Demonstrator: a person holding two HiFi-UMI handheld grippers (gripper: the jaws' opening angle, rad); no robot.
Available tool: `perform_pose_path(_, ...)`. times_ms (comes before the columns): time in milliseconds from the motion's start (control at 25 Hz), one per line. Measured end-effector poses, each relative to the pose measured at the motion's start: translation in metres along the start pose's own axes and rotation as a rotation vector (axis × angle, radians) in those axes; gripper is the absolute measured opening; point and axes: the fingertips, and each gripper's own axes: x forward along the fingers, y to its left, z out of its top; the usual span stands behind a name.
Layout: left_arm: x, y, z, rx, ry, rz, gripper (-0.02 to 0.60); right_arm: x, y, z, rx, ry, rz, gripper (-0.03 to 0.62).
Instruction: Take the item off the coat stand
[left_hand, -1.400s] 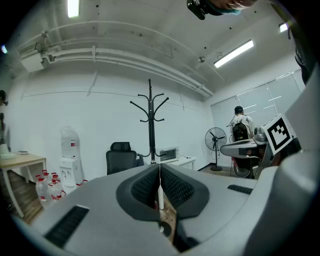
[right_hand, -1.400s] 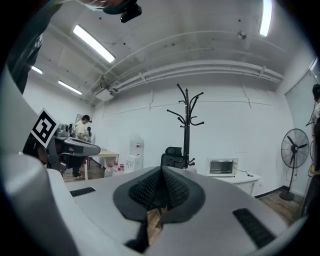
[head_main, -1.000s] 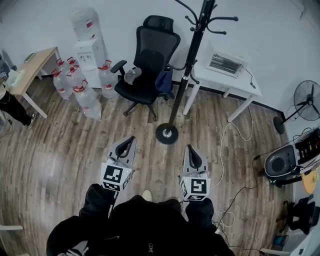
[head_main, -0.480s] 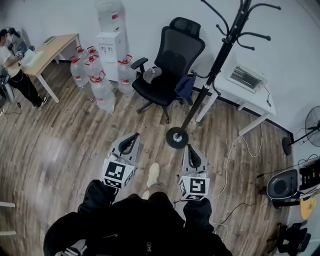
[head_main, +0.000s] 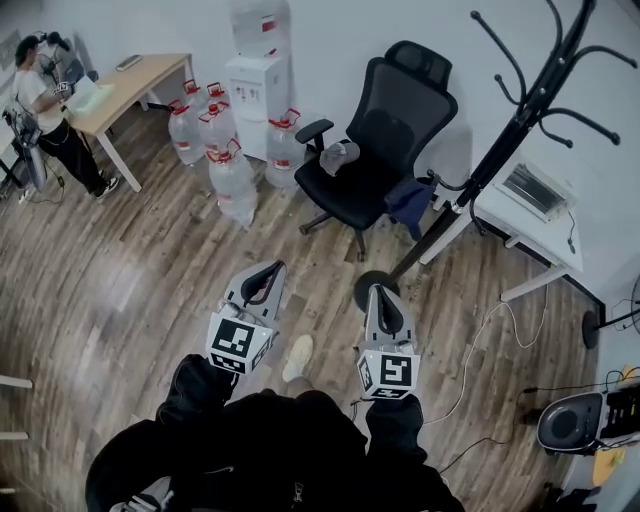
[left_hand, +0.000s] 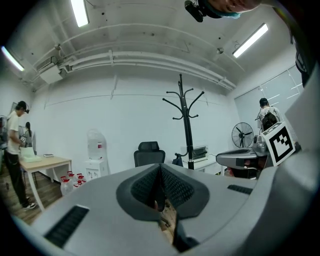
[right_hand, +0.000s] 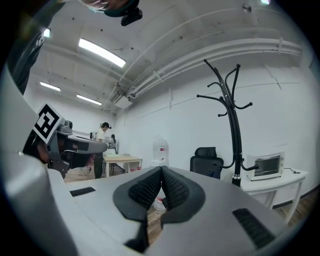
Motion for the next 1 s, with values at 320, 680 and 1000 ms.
perform_pose_path(320,0.086,0.064,-0.007,-0.014,0.018,0.017,0.025,0.125,-0.009,-0.009,0.017,0.019,0.062,0.017)
perform_pose_path(680,0.168,0.100,-0.007,-0.042,0.015,-0.024,0.025,0.197,-0.048,-0.013,0.018,0.042,0.018,0.017)
perform_pose_path(1000,0.239,0.082,0.003,-0.026,0.016,-0.131,0.025,0.220,-0.106,-0.015,0.050,0.034,-0.084,0.017)
